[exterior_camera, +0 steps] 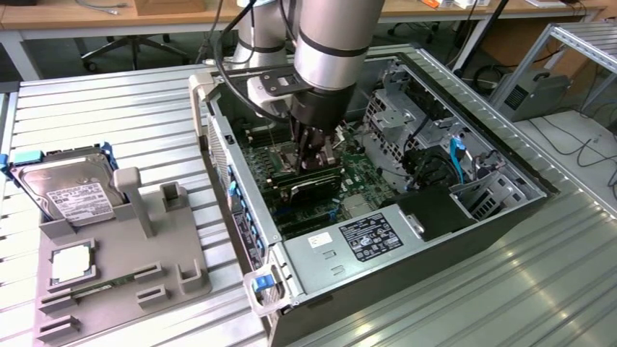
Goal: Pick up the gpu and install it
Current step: 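Press down on the gpu until it lock into place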
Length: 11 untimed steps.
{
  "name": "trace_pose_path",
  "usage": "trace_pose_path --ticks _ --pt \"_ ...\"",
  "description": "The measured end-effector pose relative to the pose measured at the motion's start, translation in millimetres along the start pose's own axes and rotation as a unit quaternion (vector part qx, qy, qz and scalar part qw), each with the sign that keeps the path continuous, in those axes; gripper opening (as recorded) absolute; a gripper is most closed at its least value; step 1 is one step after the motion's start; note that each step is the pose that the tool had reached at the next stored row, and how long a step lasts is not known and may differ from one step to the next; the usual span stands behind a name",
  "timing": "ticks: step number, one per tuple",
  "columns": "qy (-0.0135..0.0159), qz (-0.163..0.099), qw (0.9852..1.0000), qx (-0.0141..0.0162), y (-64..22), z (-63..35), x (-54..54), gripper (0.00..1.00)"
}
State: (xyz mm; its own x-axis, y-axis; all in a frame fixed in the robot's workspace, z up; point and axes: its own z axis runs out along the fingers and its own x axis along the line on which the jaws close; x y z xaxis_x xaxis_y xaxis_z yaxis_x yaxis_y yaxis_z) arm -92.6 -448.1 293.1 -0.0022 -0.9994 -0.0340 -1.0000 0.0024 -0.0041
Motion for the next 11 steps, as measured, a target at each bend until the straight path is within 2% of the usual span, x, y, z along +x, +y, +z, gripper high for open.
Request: trace_pose_path --ticks 1,6,11 --pt "-0.0002 0.0 1.0 -0.0001 -7.1 1.8 0.0 0.11" --pt "-0.0002 0.0 1.0 0.0 -7.2 3.4 3.6 0.11" --pt "-0.0002 0.0 1.0 -0.0001 -6.3 14.7 4.0 0.11"
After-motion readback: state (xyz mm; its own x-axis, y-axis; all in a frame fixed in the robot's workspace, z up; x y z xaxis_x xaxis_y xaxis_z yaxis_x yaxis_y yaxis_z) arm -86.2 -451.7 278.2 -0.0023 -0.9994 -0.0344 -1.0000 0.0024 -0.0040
